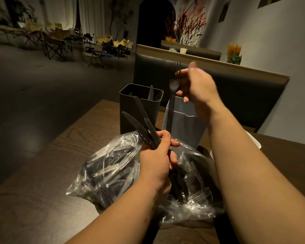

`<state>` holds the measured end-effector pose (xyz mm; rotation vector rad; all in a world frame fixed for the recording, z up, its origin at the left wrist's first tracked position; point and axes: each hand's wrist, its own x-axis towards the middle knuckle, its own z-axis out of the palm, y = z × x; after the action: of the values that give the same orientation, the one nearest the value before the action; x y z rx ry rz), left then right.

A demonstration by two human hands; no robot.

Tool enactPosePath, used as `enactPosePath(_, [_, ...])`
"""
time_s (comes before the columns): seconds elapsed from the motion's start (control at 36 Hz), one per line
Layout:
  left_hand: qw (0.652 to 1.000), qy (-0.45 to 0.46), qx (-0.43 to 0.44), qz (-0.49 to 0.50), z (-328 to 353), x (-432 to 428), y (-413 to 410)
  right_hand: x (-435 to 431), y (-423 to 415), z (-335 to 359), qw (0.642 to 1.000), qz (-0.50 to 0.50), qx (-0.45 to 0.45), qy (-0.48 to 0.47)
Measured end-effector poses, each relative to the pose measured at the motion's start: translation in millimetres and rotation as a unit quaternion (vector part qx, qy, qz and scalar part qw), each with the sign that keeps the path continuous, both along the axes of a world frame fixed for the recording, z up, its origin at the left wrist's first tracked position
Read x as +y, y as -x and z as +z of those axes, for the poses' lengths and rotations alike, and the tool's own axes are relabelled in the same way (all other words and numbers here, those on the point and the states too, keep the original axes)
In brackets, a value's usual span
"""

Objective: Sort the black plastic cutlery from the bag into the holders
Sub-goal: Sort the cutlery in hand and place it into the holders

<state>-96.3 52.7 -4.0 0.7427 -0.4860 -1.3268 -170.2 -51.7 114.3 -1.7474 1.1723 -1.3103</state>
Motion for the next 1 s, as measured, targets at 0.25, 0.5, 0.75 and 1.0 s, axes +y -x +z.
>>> enactPosePath(0.25, [0.998,0.006,-0.039,-0.039,-1.9,0.0,1.1,34.3,30.7,4.2,0.986,-0.018,-0.022,0.162])
enactPosePath(0.5, [0.998,0.010,-0.016,-0.066,-2.2,-1.4,2.9,11.3,59.2,-10.4,0.910,-0.238,-0.041,0.338])
enactPosePath(0.75, [0.991,0.049,-0.014,-0.122,-4.9,-1.4,-0.2,6.1,78.2,-47.4,0.915,-0.236,0.108,0.308])
enactPosePath(1.0, [0.986,0.062,-0.006,-0.155,2.3,3.3,1.0,14.8,80.8,-69.0,0.898,-0.258,0.299,0.196])
